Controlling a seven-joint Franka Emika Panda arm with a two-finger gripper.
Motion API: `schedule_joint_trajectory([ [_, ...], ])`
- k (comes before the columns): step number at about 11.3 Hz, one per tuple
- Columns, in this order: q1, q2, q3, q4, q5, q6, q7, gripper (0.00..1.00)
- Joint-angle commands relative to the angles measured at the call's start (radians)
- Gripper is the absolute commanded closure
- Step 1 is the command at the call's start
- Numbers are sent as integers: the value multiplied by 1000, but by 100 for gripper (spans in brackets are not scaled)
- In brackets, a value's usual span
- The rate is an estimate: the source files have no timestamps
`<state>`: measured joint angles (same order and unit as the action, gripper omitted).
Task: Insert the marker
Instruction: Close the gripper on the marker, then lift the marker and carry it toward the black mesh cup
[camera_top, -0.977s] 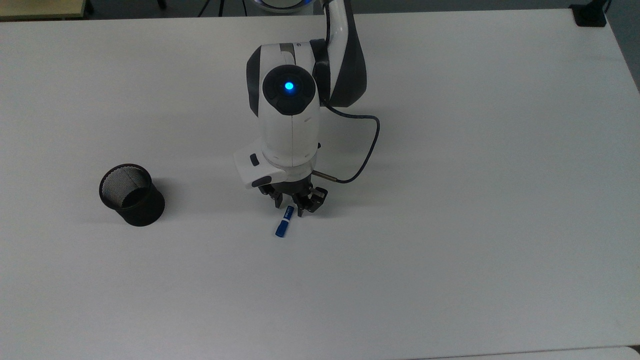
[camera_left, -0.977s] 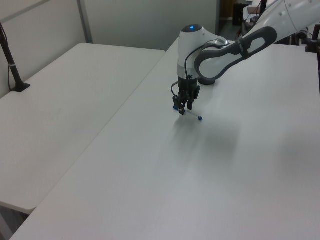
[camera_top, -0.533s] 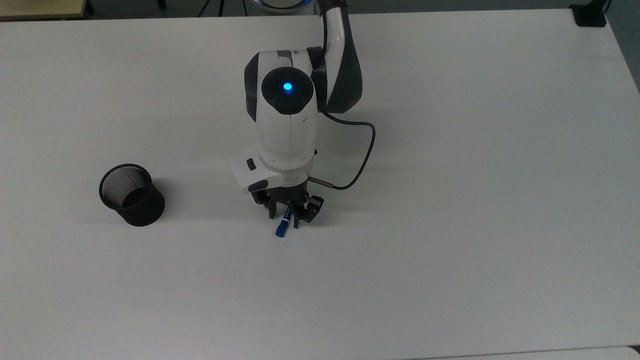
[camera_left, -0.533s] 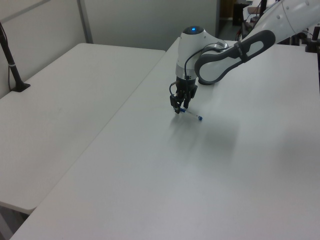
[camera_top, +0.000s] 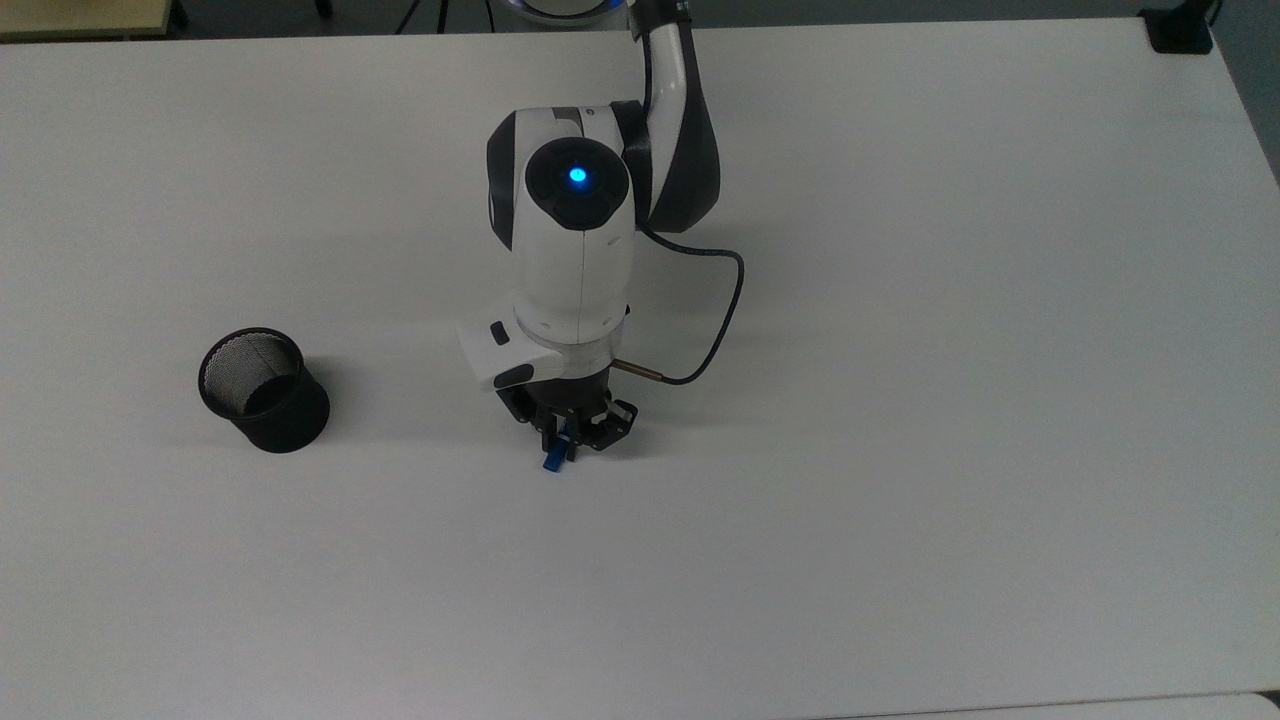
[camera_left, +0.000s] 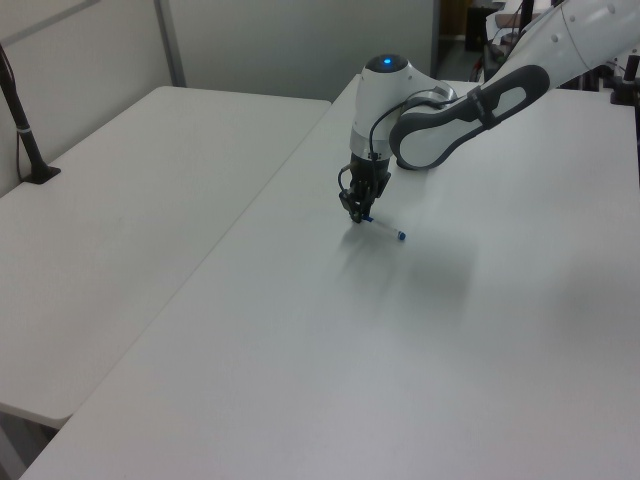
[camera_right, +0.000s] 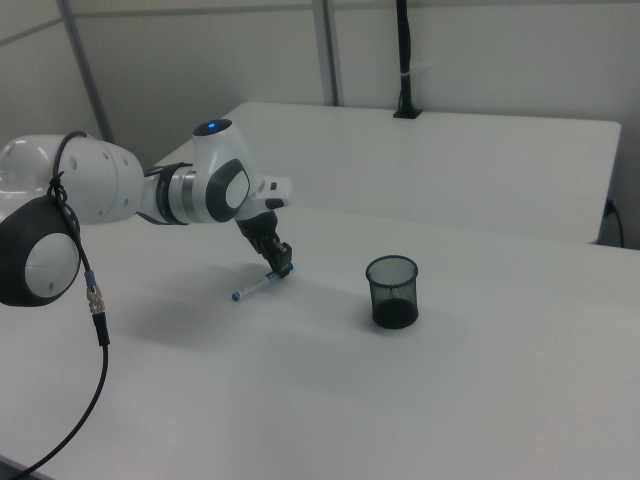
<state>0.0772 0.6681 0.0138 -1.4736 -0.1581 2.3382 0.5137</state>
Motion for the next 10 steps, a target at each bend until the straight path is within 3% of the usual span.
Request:
schedule_joint_trajectory([
  [1,3,18,-6,6,-21,26,11,86],
  [4,4,-13,-24,6,-23,23,9,88],
  [7,1,-126,-64,3,-21,15,15,88],
  [10,-51,-223,-92,1,-26,9,15,88],
])
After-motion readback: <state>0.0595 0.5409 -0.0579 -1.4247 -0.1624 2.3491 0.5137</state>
